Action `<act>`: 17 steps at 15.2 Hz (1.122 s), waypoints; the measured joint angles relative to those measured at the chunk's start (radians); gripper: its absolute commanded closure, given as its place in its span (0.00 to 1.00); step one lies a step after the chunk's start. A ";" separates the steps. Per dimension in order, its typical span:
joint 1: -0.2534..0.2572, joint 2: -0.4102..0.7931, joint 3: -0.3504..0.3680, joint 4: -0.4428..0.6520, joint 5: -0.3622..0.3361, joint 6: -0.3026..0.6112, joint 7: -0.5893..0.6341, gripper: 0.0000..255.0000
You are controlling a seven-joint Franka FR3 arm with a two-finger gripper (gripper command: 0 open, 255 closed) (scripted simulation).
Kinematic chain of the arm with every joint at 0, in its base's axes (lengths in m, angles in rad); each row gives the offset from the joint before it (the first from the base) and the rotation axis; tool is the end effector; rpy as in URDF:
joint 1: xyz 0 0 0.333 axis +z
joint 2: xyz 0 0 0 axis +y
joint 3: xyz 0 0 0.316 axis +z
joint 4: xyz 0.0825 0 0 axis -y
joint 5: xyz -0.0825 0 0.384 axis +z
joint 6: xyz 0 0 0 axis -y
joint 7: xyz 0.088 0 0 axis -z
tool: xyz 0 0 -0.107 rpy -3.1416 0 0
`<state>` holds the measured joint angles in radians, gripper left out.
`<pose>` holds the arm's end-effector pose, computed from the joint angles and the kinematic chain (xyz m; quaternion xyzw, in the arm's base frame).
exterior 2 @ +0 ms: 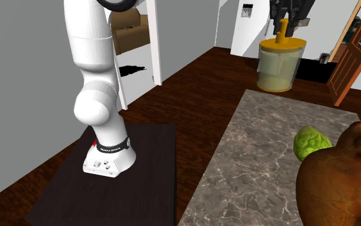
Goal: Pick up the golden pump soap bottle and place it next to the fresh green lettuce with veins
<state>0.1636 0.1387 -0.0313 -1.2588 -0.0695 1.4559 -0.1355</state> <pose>0.5792 0.0706 0.6807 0.9906 0.1286 0.0292 0.0366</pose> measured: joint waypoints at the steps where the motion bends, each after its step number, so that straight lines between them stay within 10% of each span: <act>1: 0.001 -0.004 0.001 -0.020 0.000 0.016 0.003 1.00; 17: 0.002 -0.073 0.002 -0.331 -0.003 0.257 0.023 1.00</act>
<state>0.1657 0.0656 -0.0295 -1.5897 -0.0723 1.7129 -0.1128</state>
